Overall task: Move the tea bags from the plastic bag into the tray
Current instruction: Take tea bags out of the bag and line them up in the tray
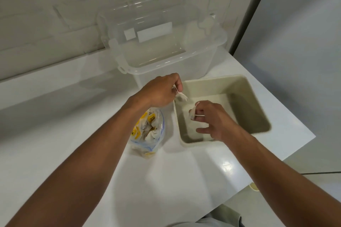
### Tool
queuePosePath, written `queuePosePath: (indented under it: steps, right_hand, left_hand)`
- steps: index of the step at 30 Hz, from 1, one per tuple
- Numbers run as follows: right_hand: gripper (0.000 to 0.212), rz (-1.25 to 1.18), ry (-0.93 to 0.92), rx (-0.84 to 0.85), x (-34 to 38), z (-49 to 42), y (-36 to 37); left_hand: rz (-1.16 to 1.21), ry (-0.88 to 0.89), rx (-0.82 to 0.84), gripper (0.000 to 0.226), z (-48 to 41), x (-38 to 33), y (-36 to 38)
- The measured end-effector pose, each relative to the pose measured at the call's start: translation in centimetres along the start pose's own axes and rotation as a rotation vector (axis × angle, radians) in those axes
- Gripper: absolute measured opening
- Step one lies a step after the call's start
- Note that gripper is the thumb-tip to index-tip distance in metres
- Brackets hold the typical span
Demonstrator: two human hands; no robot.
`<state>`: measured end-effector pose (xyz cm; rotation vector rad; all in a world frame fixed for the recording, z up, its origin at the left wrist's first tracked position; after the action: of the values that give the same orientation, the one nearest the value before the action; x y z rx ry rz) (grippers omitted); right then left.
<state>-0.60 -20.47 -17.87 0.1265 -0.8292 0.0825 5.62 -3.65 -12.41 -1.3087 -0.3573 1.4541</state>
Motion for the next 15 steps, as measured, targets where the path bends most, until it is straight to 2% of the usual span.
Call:
queuePosePath:
  steps: [3,8,11,15]
  right_hand:
    - [0.016,-0.041,-0.011,0.056,-0.1,0.2,1.2]
    - [0.015,0.098,-0.196,-0.096,2.6,-0.5,-1.1]
    - [0.007,0.282,-0.286,-0.134,3.3,-1.2,-3.2]
    - [0.011,0.585,-0.355,-0.23,3.6,-2.6,-5.5]
  left_hand:
    - [-0.033,0.026,0.004,0.016,-0.5,0.0,0.0]
    - [-0.198,0.049,-0.103,0.019,-0.6,-0.5,-0.6]
    - [-0.23,0.123,-0.099,0.018,-1.1,-1.5,-1.0]
    - [-0.328,0.189,-0.059,0.023,-2.3,-2.9,-1.2]
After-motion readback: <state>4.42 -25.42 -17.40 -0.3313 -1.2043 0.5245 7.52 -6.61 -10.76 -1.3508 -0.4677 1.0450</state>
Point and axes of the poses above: each hand's wrist, its own z-axis away from the middle knuckle, its own y-axis out of the palm, x = y × z, the point moved 3 cm from there along -z, towards the middle knuckle, and after that the axes turned 9 degrees about x, right-handed, at the moved point
